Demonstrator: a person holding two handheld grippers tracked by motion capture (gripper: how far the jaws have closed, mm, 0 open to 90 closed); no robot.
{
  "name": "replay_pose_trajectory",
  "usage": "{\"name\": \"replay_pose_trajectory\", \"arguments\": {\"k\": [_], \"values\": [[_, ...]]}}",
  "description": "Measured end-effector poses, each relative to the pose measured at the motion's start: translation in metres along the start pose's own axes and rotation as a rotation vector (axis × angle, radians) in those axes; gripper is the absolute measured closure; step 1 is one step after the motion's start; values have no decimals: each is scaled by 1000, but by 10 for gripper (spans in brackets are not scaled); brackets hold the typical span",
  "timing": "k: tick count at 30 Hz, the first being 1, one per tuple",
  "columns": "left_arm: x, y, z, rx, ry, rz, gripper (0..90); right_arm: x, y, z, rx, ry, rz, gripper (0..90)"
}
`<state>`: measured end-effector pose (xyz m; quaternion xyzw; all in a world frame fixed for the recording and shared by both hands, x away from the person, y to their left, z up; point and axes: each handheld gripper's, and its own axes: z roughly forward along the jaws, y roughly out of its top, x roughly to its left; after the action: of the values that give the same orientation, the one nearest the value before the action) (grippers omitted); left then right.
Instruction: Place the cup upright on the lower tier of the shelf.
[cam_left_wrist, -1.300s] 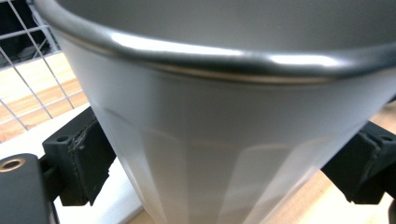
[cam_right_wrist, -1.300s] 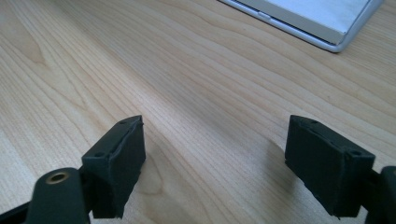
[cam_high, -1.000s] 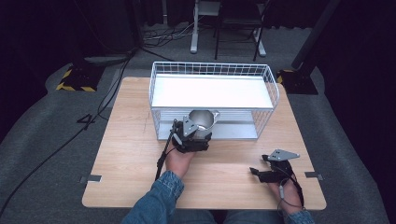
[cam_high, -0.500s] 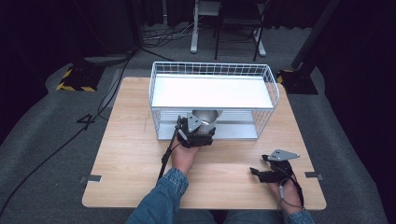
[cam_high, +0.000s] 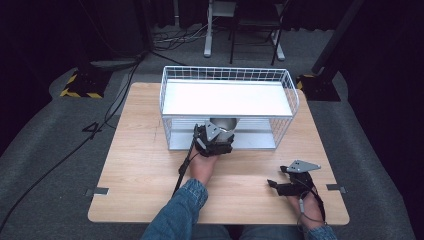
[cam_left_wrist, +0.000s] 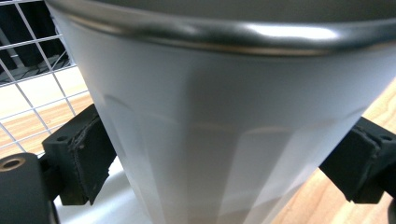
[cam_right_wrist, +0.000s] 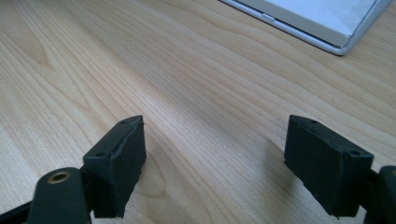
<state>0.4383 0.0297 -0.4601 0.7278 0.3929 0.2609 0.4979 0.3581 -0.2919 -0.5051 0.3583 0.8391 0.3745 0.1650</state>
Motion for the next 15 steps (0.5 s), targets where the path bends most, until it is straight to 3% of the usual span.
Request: {"name": "replay_pose_trajectory", "arguments": {"k": [5, 15], "values": [[2, -3, 9, -14, 15, -35, 86, 0, 0, 0, -1, 1, -5, 213], [6, -9, 26, -12, 31, -36, 86, 1, 0, 0, -1, 13, -15, 214]]}}
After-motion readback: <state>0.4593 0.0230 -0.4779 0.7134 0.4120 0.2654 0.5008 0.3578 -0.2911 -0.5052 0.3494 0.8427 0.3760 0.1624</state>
